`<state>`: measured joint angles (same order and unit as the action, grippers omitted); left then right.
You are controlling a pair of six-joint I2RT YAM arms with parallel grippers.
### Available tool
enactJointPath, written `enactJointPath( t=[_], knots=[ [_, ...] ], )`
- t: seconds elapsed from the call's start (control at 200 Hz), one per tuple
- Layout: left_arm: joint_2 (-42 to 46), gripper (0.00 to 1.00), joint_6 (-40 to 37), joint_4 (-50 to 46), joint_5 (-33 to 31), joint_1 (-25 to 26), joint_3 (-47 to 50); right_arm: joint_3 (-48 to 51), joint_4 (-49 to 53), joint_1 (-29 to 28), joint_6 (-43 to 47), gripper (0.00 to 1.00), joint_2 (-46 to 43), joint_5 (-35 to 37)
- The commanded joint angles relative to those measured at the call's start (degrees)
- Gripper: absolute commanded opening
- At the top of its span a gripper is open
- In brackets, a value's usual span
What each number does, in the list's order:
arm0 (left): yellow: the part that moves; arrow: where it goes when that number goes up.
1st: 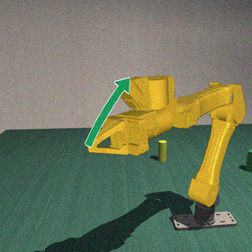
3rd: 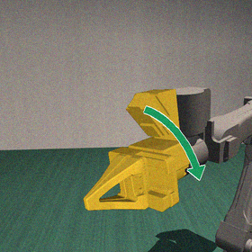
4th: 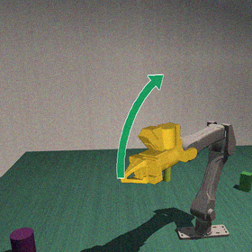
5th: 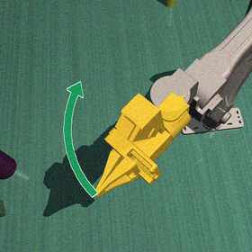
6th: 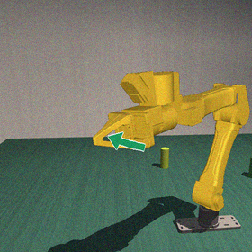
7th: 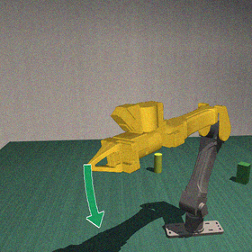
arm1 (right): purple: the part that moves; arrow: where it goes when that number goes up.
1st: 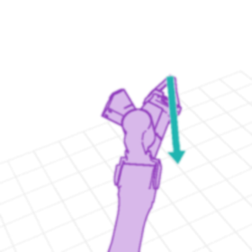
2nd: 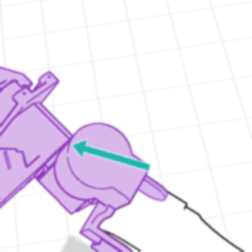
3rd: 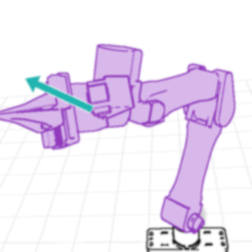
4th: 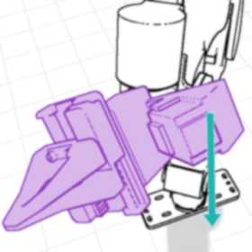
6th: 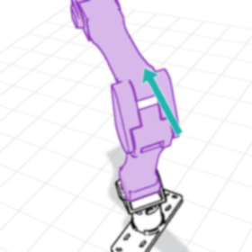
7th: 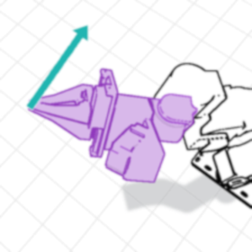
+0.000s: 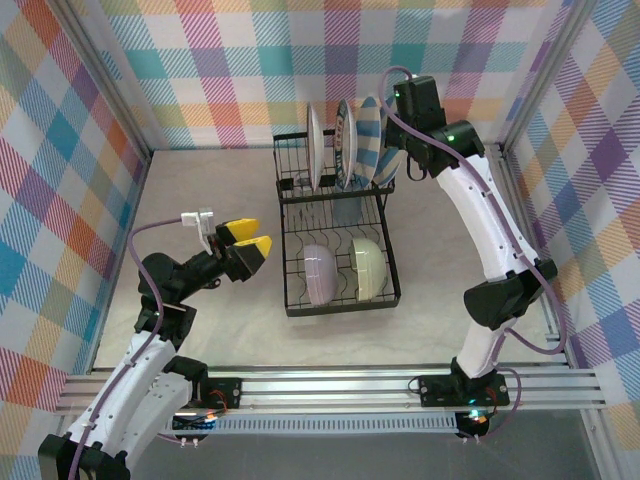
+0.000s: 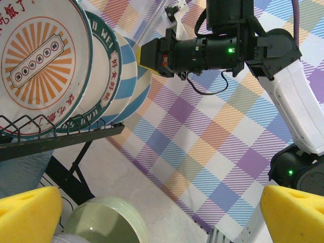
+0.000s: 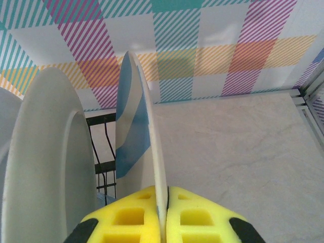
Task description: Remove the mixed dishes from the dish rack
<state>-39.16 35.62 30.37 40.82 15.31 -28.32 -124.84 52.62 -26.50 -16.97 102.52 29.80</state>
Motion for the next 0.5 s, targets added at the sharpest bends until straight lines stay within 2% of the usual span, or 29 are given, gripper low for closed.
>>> enactJointPath(
  t=[0.0,0.495],
  knots=[
    [0.8,1.0,0.0,2.4,-0.4,0.5,0.4,-1.9,-4.3,-0.7,1.2,0.0,-2.2,1.8],
    [0.5,1.0,-0.6,1.6,0.0,0.5,0.1,-1.8,-6.3,-0.7,4.6,0.0,-3.5,6.7]
  ],
)
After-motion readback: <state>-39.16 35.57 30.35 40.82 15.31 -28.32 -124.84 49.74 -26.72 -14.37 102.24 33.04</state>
